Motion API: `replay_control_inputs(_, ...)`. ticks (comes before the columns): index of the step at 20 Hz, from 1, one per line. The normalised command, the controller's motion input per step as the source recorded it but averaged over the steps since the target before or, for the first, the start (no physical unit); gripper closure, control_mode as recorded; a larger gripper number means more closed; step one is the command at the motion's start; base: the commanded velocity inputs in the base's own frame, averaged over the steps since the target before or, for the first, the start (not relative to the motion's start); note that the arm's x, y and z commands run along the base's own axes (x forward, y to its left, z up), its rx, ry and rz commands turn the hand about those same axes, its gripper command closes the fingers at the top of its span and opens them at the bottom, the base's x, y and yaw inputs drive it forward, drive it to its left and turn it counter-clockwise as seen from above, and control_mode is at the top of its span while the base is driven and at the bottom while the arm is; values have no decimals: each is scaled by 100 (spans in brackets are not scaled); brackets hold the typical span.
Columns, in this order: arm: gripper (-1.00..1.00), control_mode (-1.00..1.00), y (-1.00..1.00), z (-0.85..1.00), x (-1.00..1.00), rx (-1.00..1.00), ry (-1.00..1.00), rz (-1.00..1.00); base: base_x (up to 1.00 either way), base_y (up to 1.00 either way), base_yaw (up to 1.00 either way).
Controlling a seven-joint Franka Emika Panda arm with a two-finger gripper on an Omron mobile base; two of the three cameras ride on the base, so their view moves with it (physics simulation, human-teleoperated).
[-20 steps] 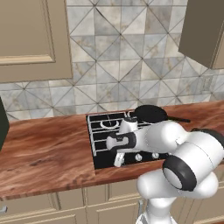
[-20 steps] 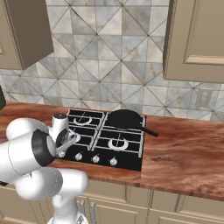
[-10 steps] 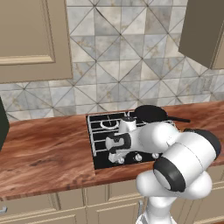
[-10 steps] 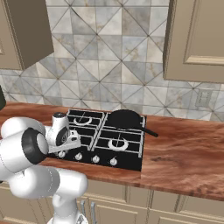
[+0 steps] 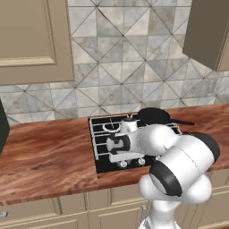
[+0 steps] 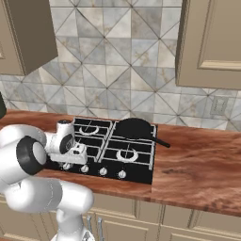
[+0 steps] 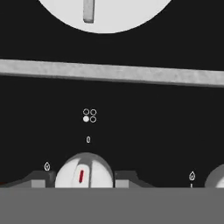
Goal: Turn off the front left burner of the stove.
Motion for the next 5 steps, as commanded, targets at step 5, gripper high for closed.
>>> replay_control_inputs(5, 100, -100, 1, -28, 0, -9, 6, -100, 0, 0, 0)
